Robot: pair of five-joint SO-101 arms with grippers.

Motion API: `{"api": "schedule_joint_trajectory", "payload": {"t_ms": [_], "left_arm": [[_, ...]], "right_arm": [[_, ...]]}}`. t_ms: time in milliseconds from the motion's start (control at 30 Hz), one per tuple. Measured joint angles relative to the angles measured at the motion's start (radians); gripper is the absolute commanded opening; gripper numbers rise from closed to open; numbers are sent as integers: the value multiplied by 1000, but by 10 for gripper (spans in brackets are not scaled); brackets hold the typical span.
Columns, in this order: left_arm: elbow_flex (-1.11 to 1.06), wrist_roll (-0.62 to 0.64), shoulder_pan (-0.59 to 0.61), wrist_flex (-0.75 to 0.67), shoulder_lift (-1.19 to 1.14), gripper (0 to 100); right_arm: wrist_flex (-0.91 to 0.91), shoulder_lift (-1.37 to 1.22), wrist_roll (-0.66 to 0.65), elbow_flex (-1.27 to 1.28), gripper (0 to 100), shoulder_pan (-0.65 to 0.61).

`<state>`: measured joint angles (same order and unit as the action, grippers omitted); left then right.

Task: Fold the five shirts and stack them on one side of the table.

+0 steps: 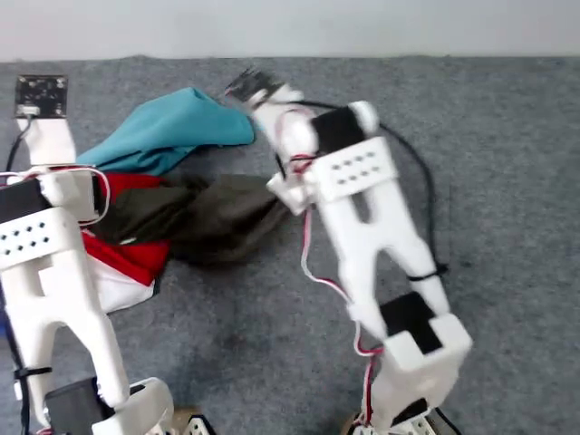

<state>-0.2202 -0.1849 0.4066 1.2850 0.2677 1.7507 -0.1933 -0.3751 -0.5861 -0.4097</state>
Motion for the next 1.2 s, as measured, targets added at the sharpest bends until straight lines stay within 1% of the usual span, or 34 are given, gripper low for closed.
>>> {"api": "schedule_joint_trajectory", "payload": {"t_ms": [200, 367, 500, 700, 733, 867, 933, 1000, 1100, 1200], "left_arm": [[0, 0, -110, 0, 46, 15], [0, 0, -210, -15, 238, 15], [0, -5, -259, -15, 390, 15], [-38, -5, -264, -15, 517, 21], [-61, -5, -264, -15, 526, 41], [-212, -3, -265, -15, 516, 181], [-295, -5, -265, -17, 486, 218], [-356, -5, -265, -17, 459, 225], [-370, -5, -264, -25, 428, 225], [-373, -5, -264, -86, 425, 225]], "right_arm": [[0, 192, 0, 0, 10, 121], [2, 376, 5, 0, 10, 212], [2, 502, 29, 9, 10, 245], [2, 652, 34, 92, 10, 244], [2, 667, 34, 103, 10, 244], [2, 700, 34, 106, 10, 244], [2, 701, 34, 110, 10, 244], [2, 701, 34, 126, 10, 244], [2, 701, 34, 163, 10, 244], [2, 701, 34, 201, 10, 244]]}}
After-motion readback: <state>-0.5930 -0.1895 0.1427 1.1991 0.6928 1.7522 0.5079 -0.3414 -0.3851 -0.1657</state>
